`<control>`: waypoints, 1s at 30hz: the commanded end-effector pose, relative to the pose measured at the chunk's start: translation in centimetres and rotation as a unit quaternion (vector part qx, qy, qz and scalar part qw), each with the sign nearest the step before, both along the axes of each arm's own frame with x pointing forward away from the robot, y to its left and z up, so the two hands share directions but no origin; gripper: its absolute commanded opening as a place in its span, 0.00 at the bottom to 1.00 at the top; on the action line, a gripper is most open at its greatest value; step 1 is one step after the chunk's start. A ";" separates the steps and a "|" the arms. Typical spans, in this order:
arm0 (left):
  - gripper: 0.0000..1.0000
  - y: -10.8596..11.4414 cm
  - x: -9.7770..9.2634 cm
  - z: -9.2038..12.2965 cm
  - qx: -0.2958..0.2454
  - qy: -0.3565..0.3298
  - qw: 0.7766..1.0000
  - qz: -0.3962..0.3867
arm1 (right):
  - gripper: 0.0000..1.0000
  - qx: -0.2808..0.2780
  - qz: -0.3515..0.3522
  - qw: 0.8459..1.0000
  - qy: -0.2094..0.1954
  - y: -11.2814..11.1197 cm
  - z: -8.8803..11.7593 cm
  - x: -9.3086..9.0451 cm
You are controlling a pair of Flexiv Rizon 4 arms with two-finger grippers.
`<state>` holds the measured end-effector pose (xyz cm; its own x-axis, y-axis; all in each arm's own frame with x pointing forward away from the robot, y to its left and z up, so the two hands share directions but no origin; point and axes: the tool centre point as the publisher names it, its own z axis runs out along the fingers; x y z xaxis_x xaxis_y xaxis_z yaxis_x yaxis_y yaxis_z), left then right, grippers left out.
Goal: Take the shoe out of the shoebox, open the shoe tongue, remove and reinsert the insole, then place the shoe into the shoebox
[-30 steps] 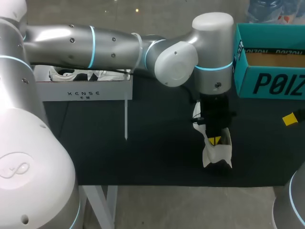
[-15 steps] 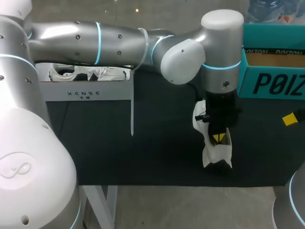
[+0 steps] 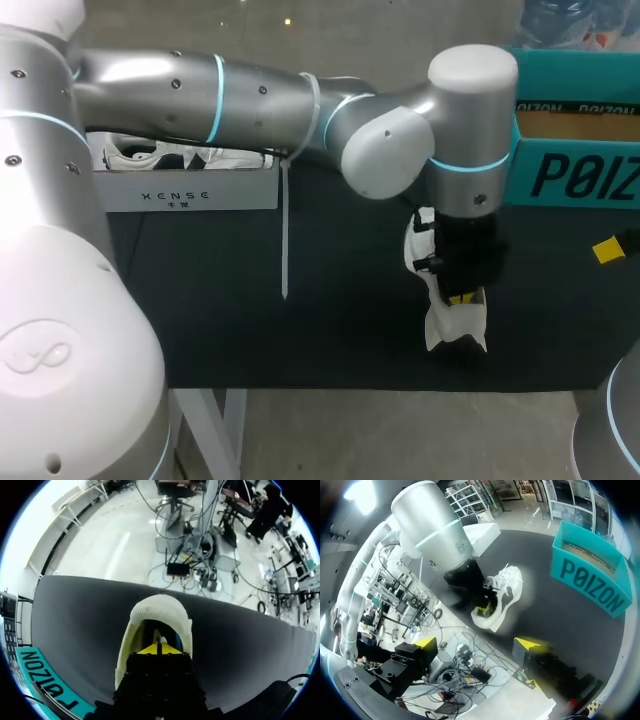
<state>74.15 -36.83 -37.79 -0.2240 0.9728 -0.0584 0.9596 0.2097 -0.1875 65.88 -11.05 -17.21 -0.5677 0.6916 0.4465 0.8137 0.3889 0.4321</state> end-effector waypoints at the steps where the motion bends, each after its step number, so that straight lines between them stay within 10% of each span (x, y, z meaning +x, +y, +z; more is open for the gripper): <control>1: 0.00 -1.4 0.2 -2.7 -0.003 0.007 1.000 0.020 | 1.00 0.000 0.000 1.000 0.000 0.0 -0.1 -0.1; 22: 0.00 -1.2 2.7 1.1 -0.001 -0.033 0.999 0.018 | 1.00 0.000 0.000 1.000 0.000 0.0 -0.1 -0.1; 30: 0.00 -1.5 1.9 -0.5 0.001 -0.038 0.999 0.012 | 1.00 0.000 0.000 1.000 0.000 0.0 -0.1 -0.1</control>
